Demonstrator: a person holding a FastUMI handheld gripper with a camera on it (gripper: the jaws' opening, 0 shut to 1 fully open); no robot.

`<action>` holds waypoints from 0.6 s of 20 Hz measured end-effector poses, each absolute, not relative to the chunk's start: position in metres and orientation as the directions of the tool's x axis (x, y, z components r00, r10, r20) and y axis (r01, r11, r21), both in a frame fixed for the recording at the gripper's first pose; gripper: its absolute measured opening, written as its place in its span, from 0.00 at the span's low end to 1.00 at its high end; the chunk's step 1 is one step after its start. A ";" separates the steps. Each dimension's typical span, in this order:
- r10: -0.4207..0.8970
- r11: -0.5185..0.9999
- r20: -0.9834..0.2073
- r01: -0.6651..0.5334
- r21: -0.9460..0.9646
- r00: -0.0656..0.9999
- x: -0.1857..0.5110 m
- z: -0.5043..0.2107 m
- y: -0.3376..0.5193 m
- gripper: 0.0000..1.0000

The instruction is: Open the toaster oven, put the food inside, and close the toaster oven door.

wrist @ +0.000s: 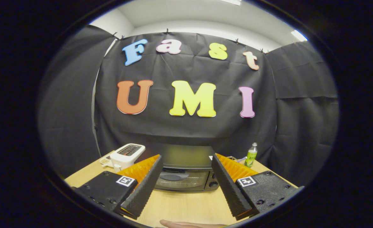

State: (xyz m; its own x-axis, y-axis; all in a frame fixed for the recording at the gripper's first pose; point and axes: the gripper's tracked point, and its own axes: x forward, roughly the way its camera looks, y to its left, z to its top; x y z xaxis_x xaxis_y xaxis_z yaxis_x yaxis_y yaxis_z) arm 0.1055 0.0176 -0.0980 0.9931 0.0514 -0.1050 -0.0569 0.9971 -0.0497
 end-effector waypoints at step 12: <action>0.058 0.997 -0.311 -0.070 -0.027 0.949 0.212 -0.201 0.044 1.00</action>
